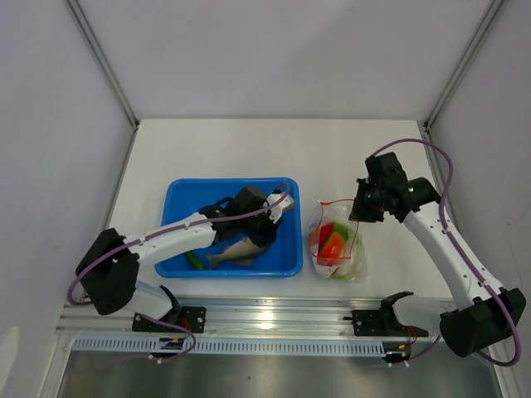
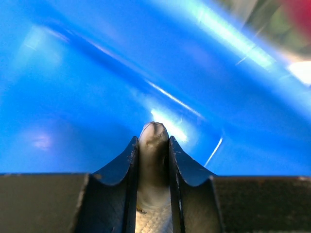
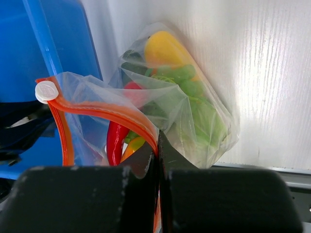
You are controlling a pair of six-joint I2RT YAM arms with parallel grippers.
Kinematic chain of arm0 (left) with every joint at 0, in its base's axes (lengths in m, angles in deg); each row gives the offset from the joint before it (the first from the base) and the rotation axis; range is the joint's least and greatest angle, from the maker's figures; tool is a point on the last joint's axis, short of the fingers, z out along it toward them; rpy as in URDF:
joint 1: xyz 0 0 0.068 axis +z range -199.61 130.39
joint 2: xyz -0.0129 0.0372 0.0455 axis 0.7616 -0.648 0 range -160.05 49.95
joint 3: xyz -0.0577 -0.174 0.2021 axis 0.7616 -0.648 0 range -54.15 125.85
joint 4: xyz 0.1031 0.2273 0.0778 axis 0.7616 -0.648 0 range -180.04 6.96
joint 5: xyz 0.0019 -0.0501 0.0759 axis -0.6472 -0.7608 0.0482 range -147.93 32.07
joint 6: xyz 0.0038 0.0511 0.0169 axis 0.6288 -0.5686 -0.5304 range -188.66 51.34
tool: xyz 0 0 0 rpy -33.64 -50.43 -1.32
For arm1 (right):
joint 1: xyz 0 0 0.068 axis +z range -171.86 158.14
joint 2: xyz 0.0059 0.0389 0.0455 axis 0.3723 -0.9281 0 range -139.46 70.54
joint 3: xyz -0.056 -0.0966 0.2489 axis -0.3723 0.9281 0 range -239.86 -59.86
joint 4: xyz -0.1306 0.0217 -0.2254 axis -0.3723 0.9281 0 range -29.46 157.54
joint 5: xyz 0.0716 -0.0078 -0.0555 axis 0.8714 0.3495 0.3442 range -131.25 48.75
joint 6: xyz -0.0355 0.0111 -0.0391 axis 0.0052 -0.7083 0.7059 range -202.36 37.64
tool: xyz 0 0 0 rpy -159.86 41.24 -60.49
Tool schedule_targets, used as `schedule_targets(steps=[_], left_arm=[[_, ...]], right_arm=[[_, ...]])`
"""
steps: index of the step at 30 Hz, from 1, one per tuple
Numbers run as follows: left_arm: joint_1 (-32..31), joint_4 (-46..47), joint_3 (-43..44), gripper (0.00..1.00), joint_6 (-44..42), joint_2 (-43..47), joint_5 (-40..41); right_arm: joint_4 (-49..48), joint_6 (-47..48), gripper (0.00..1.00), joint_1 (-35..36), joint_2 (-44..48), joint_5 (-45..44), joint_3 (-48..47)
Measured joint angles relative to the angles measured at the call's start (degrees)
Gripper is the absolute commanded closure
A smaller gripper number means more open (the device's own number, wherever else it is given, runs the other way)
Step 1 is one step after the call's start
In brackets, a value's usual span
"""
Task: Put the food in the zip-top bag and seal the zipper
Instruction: Pick up the fake seafood from the bin, then place the fake seafood in the zipper food storage bag.
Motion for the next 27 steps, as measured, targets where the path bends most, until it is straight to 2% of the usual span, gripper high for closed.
schedule_targets(steps=[4, 9, 17, 22, 27], left_arm=[[0.0, -3.5, 6.3, 0.99, 0.0, 3.8, 1.2], [0.4, -3.6, 14.1, 0.99, 0.0, 9.8, -0.6], [0.8, 1.0, 16.9, 0.99, 3.1, 19.9, -9.5], [1.3, 10.2, 16.7, 0.99, 9.8, 22.9, -16.0], [1.6, 31.1, 12.5, 0.99, 21.6, 23.7, -21.1]], right_arm=[[0.2, 0.0, 1.0, 0.0, 0.5, 0.6, -0.2], [1.4, 0.4, 1.0, 0.0, 0.0, 2.5, -2.0], [3.6, 1.6, 1.0, -0.1, -0.5, 9.0, -3.9], [4.7, 1.3, 1.0, -0.1, -1.0, 12.2, -5.0], [7.0, 0.4, 1.0, -0.1, -1.6, 13.4, -6.7]])
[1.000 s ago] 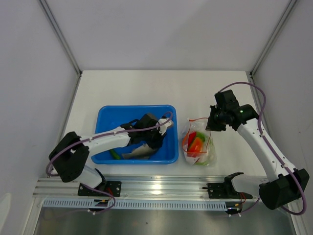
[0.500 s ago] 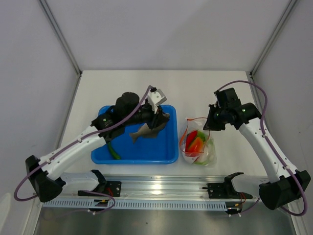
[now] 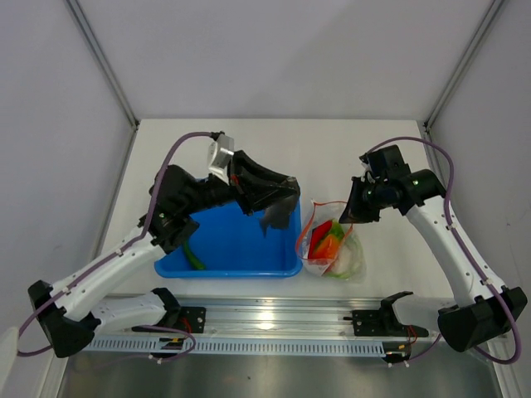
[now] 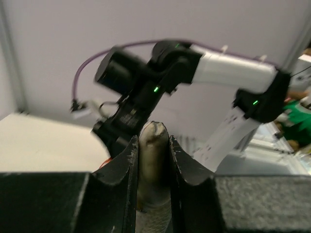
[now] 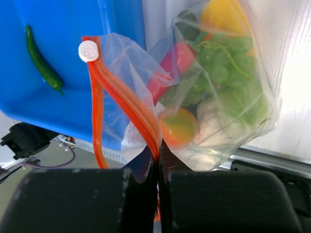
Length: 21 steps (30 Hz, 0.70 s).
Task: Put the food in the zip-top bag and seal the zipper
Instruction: Place the fake seafood in the zipper food storage bag.
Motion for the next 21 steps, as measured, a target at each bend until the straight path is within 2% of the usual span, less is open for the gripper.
schedule_targets(steps=[2, 7, 11, 21], left_arm=[[0.0, 10.1, -2.0, 0.99, 5.7, -1.9, -1.9], [-1.0, 25.0, -4.9, 0.99, 15.4, -8.5, -1.8], [-2.7, 31.2, -6.8, 0.99, 20.0, -11.8, 1.9], [-4.3, 42.5, -6.4, 0.99, 24.0, -18.9, 12.3]], right_arm=[[0.2, -0.7, 1.0, 0.0, 0.0, 0.5, -0.1], [0.4, -2.3, 1.0, -0.1, 0.0, 1.6, -0.2], [0.5, -3.5, 1.0, -0.2, 0.0, 2.1, -0.5], [-0.5, -6.3, 1.0, -1.0, 0.0, 5.0, -0.7]])
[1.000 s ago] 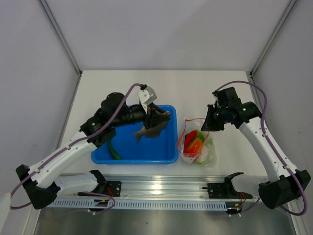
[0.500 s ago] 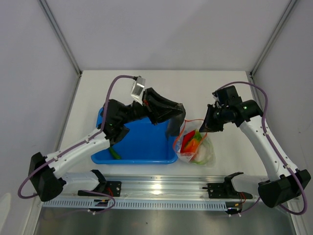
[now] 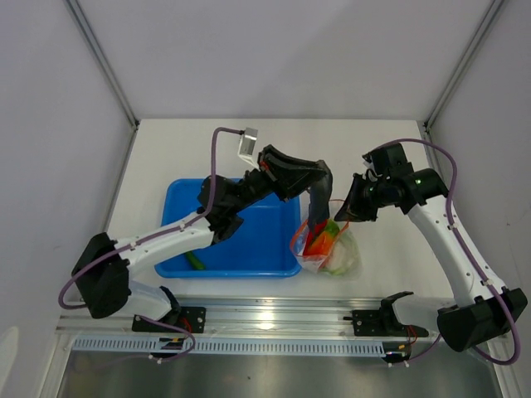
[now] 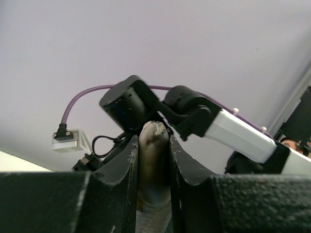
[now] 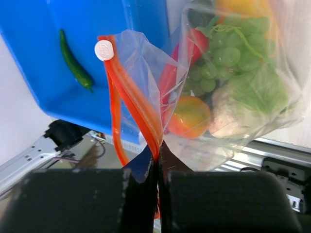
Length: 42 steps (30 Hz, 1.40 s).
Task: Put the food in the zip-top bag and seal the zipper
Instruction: Place the fake seafood in the zipper food storage bag.
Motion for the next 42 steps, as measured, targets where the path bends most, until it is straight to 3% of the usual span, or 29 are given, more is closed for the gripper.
schedule_targets(steps=[12, 24, 29, 36, 42], left_arm=[[-1.5, 11.3, 2.3, 0.99, 2.0, -12.8, 4.8], [-3.9, 14.1, 2.8, 1.0, 4.0, -24.6, 10.6], [-5.1, 15.0, 0.9, 1.0, 3.9, -23.8, 12.5], [-5.9, 13.9, -8.3, 0.99, 1.1, -16.2, 11.6], [-7.0, -1.5, -7.9, 0.99, -4.1, -4.5, 11.1]], right_arm=[[-1.1, -2.9, 1.0, -5.0, 0.7, 7.3, 0.1], [-0.5, -5.0, 1.0, -8.5, 4.2, 10.2, 4.2], [0.8, -5.0, 1.0, -9.3, 4.6, 10.3, 4.3], [-0.1, -5.2, 1.0, -10.9, 5.8, 12.7, 4.3], [-0.1, -4.9, 1.0, -11.2, 6.3, 13.0, 4.2]])
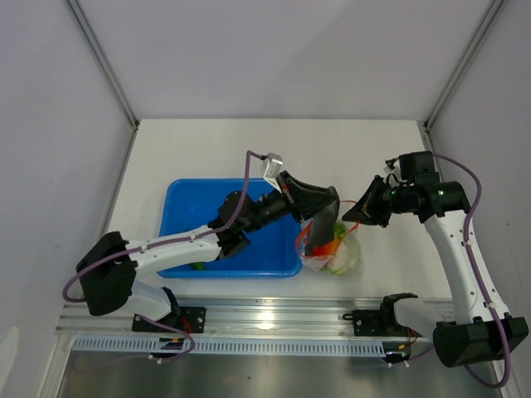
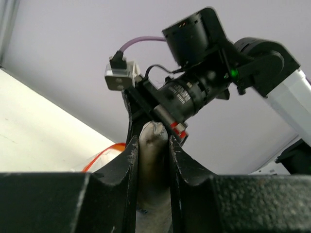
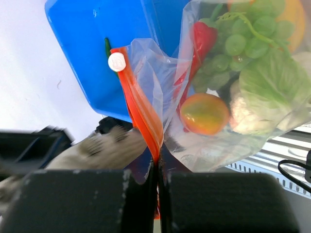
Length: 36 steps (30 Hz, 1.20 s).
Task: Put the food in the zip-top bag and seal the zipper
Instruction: Place the fake seafood in the zipper food storage bag.
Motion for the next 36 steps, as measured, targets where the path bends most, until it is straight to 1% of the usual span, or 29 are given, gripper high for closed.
schedule_targets(steps=[2, 6, 11, 13, 16, 21, 24, 28, 30, 33, 36], left_arm=[[-0.7, -7.6, 2.9, 0.99, -2.6, 2.8, 0.8], [-2.1, -19.2, 6.7, 0.99, -5.3, 5.8, 2.7], [-3.4, -29.1, 7.0, 1.0, -7.1, 6.0, 5.1], [-4.3, -31.2, 6.9, 1.0, -8.3, 6.0, 6.4], [-5.7, -31.3, 5.7, 0.99, -9.2, 6.3, 8.0], [-6.2, -34.8, 5.5, 0.99, -9.2, 6.4, 10.0], [-6.2, -39.8, 7.9, 0.99, -9.2, 5.7, 10.6], [-6.2, -47.4, 15.1, 0.99, -9.9, 1.9, 10.7], [-6.3, -49.8, 17.2, 0.99, -10.5, 0.1, 10.3], [-6.6, -51.1, 17.4, 0.99, -11.2, -0.8, 10.2], [-7.2, -49.3, 16.0, 0.99, -12.1, -0.4, 10.3]], right_arm=[[0.4, 0.2, 1.0, -0.1, 0.0, -0.2, -0.2], [0.8, 0.2, 1.0, -0.5, 0.0, -0.3, -0.8], [1.7, 0.1, 1.0, -0.7, 0.0, -0.1, -1.9], [2.1, 0.1, 1.0, -0.7, 0.0, 0.0, -2.2], [2.6, 0.1, 1.0, -0.8, 0.0, 0.1, -2.2], [3.3, 0.1, 1.0, -0.9, 0.0, 0.3, -2.2], [3.3, 0.0, 1.0, -1.0, 0.0, 0.5, -2.2], [3.3, -0.2, 1.0, -1.1, 0.0, 0.9, -2.2], [3.2, -0.5, 1.0, -1.2, 0.0, 1.1, -2.2], [3.5, -0.7, 1.0, -1.2, -0.2, 1.2, -2.2], [4.3, -0.7, 1.0, -1.2, -0.9, 1.2, -2.6]])
